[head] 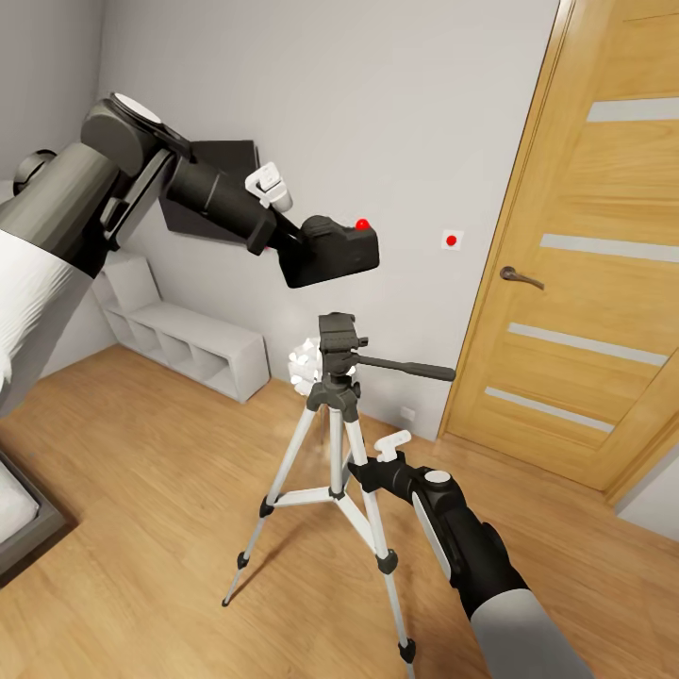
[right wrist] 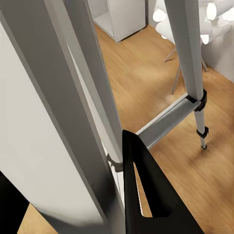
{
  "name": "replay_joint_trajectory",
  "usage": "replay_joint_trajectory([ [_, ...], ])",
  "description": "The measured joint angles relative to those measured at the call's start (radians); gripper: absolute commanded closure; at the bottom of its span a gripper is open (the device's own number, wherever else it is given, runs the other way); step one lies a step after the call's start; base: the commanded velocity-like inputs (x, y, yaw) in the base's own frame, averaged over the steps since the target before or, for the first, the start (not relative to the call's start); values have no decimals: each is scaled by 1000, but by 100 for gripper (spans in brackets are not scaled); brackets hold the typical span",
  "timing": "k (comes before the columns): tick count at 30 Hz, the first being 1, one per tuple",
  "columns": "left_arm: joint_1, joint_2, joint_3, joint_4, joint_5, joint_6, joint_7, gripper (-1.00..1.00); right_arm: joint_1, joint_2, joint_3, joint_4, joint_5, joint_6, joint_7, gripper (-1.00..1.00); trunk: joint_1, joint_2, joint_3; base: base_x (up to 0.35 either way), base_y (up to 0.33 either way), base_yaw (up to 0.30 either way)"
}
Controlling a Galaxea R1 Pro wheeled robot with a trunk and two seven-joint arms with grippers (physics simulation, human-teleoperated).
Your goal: Attach the digital camera to the camera tripod in the bedroom.
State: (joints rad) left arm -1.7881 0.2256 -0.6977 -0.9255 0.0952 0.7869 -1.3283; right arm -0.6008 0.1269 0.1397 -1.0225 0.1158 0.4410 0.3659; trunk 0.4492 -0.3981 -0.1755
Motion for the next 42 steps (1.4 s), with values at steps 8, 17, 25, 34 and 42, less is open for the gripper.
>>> replay_joint_trajectory([
  [8, 0, 0, -64, -2, -2, 0, -2, 100, 0, 0, 0, 0, -1, 1, 0, 100, 0, 0, 0, 0, 0, 0],
  [17, 0, 1, -91, 0, 6, 1, -4, 100, 0, 0, 0, 0, 0, 1, 0, 100, 0, 0, 0, 0, 0, 0],
  [25, 0, -1, -92, 8, 10, 1, -3, 100, 0, 0, 0, 0, -1, 1, 0, 100, 0, 0, 0, 0, 0, 0],
  [34, 0, -4, -90, 9, 17, 2, -4, 100, 0, 0, 0, 0, 0, 1, 0, 100, 0, 0, 0, 0, 0, 0],
  [42, 0, -7, -90, 13, 24, 3, -4, 100, 0, 0, 0, 0, 0, 0, 0, 100, 0, 0, 0, 0, 0, 0],
])
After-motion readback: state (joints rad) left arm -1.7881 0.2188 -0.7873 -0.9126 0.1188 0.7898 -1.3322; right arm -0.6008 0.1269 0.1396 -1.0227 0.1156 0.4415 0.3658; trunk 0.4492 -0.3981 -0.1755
